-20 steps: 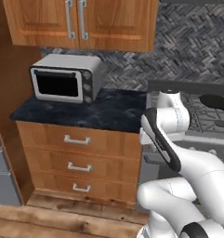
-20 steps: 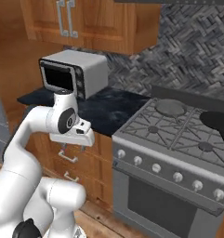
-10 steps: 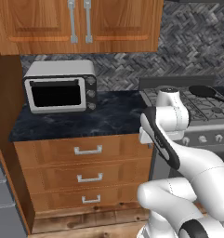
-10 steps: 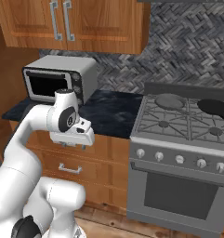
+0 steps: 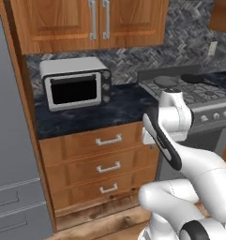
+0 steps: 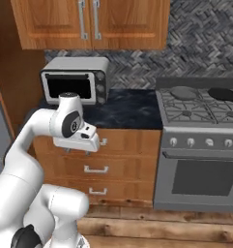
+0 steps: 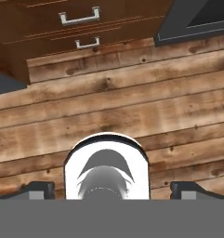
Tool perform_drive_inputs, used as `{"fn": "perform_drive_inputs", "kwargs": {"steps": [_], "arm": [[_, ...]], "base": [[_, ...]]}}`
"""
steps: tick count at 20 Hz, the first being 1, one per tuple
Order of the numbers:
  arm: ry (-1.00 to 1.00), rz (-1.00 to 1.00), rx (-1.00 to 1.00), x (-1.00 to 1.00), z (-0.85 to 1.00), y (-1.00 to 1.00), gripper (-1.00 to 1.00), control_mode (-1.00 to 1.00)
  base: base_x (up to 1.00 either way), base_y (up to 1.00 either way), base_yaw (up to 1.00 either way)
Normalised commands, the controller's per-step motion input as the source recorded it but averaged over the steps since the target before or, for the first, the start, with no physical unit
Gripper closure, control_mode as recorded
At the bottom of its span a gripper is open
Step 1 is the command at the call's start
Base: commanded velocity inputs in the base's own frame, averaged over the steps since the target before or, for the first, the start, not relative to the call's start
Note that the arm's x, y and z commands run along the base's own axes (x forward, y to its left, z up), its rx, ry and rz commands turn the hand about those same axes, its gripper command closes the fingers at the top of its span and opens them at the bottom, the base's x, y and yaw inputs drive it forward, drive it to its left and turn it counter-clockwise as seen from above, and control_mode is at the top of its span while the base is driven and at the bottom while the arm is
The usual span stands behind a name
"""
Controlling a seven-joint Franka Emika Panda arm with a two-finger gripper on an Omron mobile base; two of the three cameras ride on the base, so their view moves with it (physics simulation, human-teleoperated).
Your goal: Place one of the steaks on the plate and the other in the bowl. Then place the bowl in the fridge.
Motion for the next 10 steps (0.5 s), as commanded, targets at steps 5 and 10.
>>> {"fn": "perform_drive_inputs", "kwargs": {"steps": [5,10], "arm": [[0.00,0.00,0.00,0.00,0.00,0.00,-1.00,1.00],[0.00,0.00,0.00,0.00,0.00,0.00,-1.00,1.00]], "base": [[-0.78,0.98,-0.18],[-0.56,0.97,0.03]]}}
